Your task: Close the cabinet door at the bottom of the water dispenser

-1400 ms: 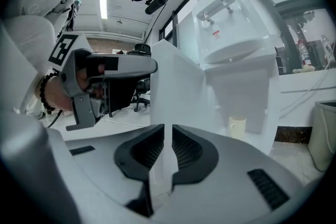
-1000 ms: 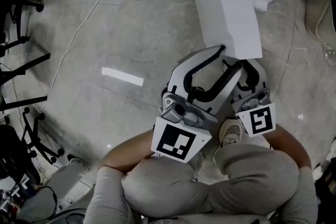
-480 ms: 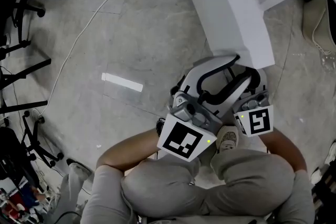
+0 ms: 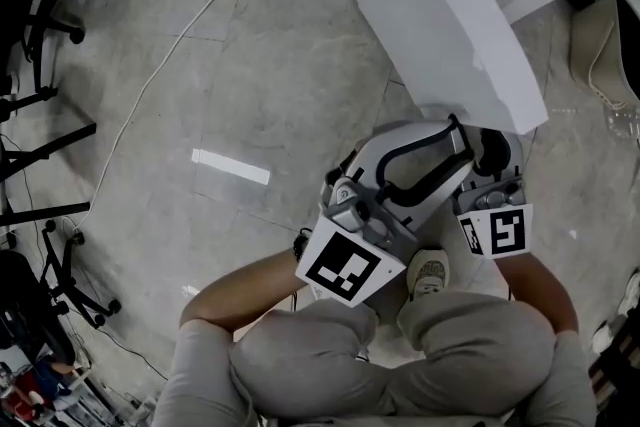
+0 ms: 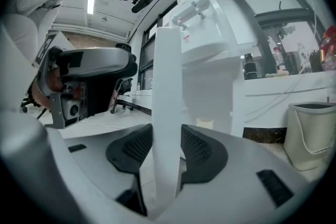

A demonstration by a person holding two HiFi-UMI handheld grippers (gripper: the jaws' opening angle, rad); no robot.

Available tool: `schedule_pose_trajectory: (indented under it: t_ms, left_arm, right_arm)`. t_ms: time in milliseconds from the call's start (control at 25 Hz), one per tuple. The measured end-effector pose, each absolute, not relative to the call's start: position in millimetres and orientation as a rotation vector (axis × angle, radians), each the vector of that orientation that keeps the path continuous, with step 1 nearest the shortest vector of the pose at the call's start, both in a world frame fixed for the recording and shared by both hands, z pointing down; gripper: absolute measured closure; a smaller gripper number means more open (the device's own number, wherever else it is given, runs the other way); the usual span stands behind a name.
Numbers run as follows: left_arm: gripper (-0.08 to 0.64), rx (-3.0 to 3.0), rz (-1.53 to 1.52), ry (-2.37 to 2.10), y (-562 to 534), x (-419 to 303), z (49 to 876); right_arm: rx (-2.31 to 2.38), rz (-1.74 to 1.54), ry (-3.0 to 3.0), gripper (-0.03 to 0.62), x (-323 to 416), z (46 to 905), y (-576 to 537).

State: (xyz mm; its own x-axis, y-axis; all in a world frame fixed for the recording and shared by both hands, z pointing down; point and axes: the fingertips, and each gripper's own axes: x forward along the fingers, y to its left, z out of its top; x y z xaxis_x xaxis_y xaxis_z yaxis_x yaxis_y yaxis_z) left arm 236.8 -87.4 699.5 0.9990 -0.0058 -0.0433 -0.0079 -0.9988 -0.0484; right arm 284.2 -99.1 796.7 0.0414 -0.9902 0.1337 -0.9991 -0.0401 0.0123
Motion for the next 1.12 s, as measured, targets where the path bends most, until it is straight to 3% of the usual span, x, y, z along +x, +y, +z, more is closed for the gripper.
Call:
schedule_pose_trajectory:
  t_ms: [240,520,1120]
  left_arm:
    - [0.443,-3.079,0.051,0.048,-102.4,244.5,709.2]
    - [0.522,-3.017,0.016,0.131,-126.0,271.0,716.2]
    - [0.541,-2.981,0.047,0.074,-129.7,337.7,726.4]
  right_arm:
    - [2.239,0.126,-2.055,0.417,306.7,796.4,-95.9]
    - [2.267,0.113,-2.006,0.416,324.5,795.3,-96.3]
    - [2.353,0.067,-1.921,0.396,378.2,802.5,-103.0]
